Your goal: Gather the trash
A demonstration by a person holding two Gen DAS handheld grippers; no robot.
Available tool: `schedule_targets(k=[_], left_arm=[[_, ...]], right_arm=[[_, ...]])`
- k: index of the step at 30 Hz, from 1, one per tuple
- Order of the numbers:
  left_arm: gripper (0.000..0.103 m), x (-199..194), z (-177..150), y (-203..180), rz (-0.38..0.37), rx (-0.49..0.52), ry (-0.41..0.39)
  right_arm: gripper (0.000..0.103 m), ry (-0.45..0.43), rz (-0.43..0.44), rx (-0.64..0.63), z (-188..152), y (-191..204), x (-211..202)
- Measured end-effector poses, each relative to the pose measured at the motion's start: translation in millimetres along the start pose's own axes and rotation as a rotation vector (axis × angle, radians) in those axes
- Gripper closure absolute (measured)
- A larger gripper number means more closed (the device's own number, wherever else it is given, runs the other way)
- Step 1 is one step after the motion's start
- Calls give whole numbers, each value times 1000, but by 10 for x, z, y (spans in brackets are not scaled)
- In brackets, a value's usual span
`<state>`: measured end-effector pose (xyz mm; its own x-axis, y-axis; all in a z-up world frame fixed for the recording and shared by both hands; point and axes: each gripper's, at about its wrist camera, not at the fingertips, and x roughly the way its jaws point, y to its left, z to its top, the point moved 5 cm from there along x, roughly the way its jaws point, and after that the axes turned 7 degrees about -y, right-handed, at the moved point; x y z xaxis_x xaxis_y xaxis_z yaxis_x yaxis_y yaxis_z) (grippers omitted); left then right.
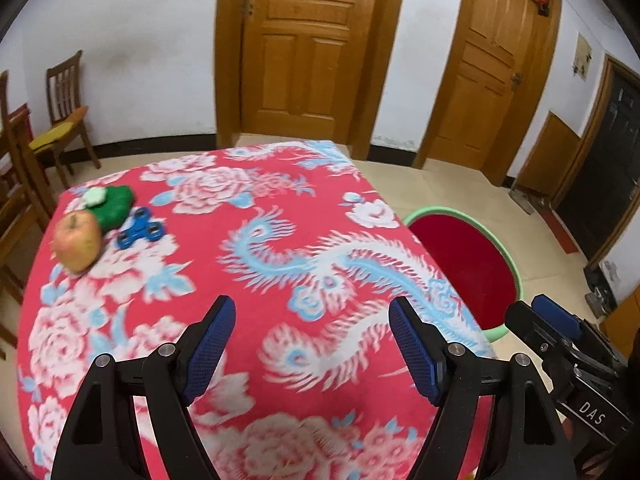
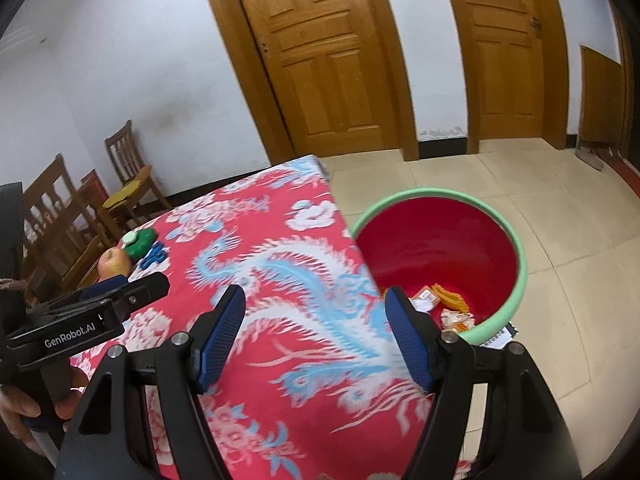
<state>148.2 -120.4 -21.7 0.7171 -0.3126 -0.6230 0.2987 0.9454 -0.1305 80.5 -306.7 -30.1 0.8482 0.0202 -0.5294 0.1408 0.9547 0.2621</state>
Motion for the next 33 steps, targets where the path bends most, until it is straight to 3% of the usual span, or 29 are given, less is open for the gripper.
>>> schedule_targets(k=[17, 33], left_arm=[[23, -652, -305, 456, 165, -92, -130], [23, -685, -392, 485, 170, -102, -154]], right_arm=[[31, -54, 40, -108, -243, 590, -312], [31, -94, 14, -137, -269, 690, -461]])
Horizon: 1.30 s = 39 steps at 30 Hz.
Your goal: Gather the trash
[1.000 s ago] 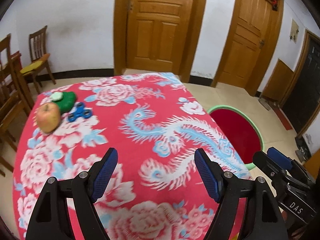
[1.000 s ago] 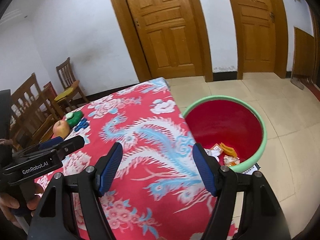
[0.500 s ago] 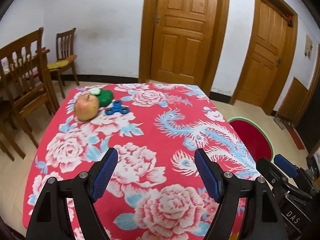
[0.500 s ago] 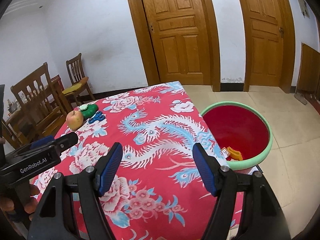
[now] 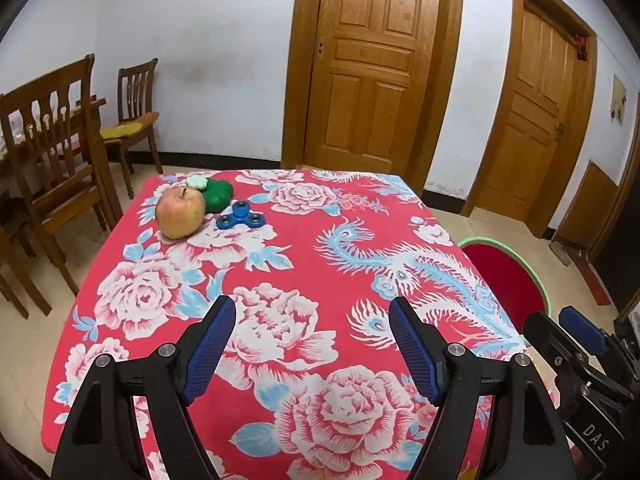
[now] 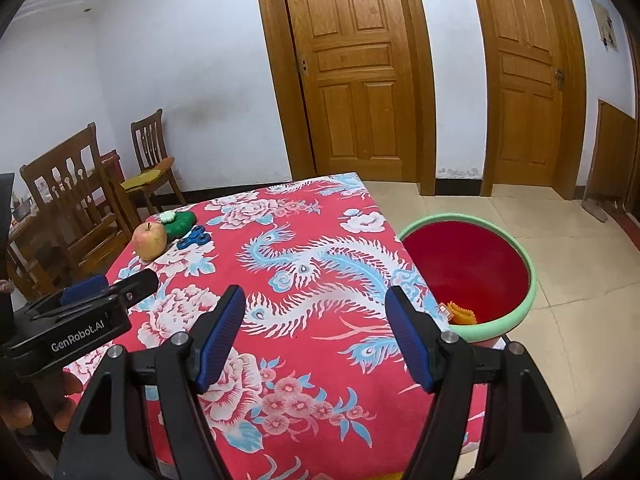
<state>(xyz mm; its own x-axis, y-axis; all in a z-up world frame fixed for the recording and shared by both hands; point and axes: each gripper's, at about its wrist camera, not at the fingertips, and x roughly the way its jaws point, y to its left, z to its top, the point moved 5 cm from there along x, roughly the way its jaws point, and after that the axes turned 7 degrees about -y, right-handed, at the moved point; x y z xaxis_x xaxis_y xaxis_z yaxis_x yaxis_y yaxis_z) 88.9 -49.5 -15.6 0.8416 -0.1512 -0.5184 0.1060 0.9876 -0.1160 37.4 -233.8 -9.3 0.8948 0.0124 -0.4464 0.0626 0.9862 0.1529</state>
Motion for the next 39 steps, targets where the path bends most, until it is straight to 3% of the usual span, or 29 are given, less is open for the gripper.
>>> schedule_targets(k=[39], left_arm=[[23, -4, -19, -18, 6, -4, 8]], right_arm=[[31, 14, 5, 12, -30, -54, 16]])
